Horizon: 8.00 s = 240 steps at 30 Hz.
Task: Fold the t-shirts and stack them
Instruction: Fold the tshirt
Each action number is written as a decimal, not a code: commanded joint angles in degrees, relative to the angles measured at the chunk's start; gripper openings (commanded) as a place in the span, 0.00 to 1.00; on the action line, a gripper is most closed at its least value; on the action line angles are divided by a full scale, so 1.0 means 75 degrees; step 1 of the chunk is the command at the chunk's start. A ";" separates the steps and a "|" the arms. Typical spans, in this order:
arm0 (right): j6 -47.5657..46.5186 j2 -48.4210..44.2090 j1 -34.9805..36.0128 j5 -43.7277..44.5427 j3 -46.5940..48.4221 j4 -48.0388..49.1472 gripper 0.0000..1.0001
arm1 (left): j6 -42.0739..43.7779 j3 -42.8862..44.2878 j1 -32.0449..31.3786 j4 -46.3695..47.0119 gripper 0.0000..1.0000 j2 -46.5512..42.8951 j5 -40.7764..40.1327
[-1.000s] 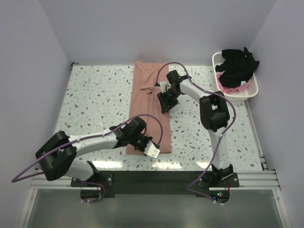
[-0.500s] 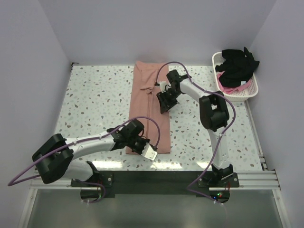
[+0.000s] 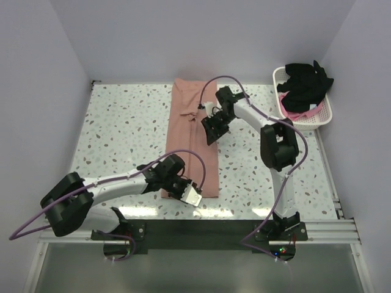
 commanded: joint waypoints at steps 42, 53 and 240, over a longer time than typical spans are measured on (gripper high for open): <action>-0.6683 -0.7116 0.3721 0.1166 -0.8936 0.3792 0.48 | 0.5031 -0.0433 0.3232 -0.3858 0.54 -0.1459 0.1623; -0.7036 -0.6377 0.3850 0.1612 -0.9159 0.4437 0.48 | 0.5488 -0.0668 0.3232 -0.3236 0.49 -0.0604 0.1154; -0.5326 -0.0693 -0.0627 -0.0063 -0.0989 0.0278 0.00 | -0.1074 0.7748 0.4650 -0.3728 0.00 0.6265 0.1270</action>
